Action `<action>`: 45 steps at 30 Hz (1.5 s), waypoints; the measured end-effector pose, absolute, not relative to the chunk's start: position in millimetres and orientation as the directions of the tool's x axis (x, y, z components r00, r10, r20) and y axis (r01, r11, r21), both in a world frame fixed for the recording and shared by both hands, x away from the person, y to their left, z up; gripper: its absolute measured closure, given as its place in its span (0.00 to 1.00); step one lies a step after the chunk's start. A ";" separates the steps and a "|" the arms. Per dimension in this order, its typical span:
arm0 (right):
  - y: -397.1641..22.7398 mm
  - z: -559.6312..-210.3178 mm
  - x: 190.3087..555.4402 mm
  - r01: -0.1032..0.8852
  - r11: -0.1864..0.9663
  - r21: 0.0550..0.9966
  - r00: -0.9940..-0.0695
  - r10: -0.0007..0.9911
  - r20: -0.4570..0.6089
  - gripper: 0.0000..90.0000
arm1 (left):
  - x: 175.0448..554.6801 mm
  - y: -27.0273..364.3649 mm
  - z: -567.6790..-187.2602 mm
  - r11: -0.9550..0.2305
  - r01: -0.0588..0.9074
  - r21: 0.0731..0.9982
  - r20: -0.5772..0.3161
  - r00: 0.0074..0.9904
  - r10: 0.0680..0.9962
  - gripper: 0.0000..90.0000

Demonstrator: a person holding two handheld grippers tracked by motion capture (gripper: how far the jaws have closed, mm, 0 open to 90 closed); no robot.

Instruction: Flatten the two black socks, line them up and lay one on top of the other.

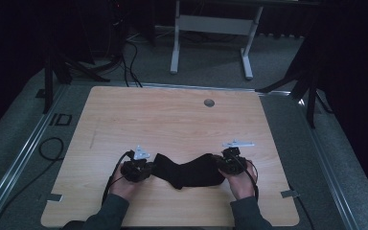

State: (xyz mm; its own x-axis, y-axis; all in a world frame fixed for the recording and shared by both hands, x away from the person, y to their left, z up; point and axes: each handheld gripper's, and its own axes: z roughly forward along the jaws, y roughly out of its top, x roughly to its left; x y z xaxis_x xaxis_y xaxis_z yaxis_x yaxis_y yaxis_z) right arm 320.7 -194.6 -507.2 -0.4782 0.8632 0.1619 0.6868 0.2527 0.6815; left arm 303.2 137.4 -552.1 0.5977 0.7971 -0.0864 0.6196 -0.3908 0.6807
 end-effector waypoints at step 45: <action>-218.2 -550.1 332.2 0.701 0.221 0.678 -0.417 0.898 0.139 0.75 | 304.6 137.6 -551.9 -0.384 0.629 0.676 -0.084 0.583 0.808 0.81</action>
State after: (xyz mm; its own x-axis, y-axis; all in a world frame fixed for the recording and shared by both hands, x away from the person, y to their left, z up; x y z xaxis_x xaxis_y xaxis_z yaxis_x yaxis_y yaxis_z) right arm 332.2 -218.2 -550.1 -0.4169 0.8983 0.1386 0.7011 0.2207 0.6781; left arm 304.6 137.6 -551.9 0.5834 0.8078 -0.0845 0.6293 -0.3838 0.6758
